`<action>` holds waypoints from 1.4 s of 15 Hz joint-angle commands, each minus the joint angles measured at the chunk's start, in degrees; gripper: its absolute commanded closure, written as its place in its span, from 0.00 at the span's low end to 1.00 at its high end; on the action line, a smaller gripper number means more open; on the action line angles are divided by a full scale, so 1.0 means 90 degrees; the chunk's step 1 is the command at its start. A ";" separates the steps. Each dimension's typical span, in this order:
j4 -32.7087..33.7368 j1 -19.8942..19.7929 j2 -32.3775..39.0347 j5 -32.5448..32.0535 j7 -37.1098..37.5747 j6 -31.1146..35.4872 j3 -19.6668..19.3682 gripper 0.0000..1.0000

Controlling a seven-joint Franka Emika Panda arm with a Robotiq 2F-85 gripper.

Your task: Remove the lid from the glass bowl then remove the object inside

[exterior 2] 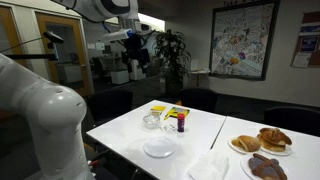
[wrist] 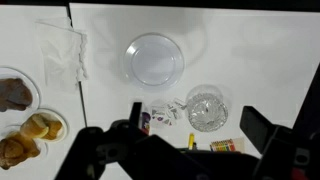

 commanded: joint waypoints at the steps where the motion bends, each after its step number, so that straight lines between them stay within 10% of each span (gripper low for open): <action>1: 0.0018 0.0024 0.0006 -0.0012 0.0015 -0.0019 -0.0016 0.00; 21: -0.0031 0.0002 0.0280 -0.0079 -0.0300 0.0246 -0.0246 0.00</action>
